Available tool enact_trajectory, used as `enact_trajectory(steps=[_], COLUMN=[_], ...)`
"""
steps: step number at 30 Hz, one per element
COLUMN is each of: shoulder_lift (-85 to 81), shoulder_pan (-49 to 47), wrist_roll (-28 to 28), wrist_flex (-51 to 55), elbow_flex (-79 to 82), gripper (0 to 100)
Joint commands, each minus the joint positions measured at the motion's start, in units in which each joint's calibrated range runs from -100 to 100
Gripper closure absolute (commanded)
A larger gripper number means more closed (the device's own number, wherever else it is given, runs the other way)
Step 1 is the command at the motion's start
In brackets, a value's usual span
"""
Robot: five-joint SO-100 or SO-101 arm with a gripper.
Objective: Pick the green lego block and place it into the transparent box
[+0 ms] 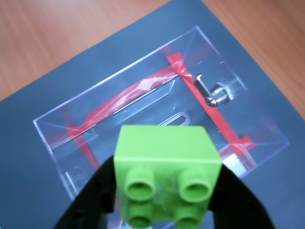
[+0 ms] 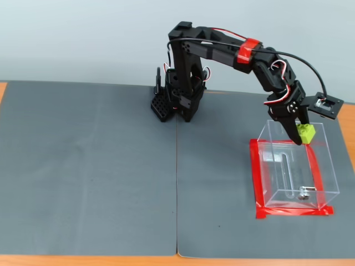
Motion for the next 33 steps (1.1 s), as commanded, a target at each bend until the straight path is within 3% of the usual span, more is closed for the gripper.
enact_trajectory(steps=[1, 7, 12, 15, 21, 27, 33], shoulder_lift=[0.6, 1.7, 1.7, 1.6, 0.5, -7.9, -19.7], shoulder_pan=[-0.4, -0.1, 0.1, 0.1, 1.4, 6.9, 16.4], wrist_roll=[-0.2, -0.2, -0.1, -0.1, -0.1, 0.2, 0.3], wrist_flex=[0.1, 0.1, 0.1, 0.2, 0.2, 0.2, 0.2], elbow_flex=[-3.6, -3.6, -3.3, -3.6, -3.8, -4.2, 0.8], gripper=[90, 89, 75, 71, 79, 98, 98])
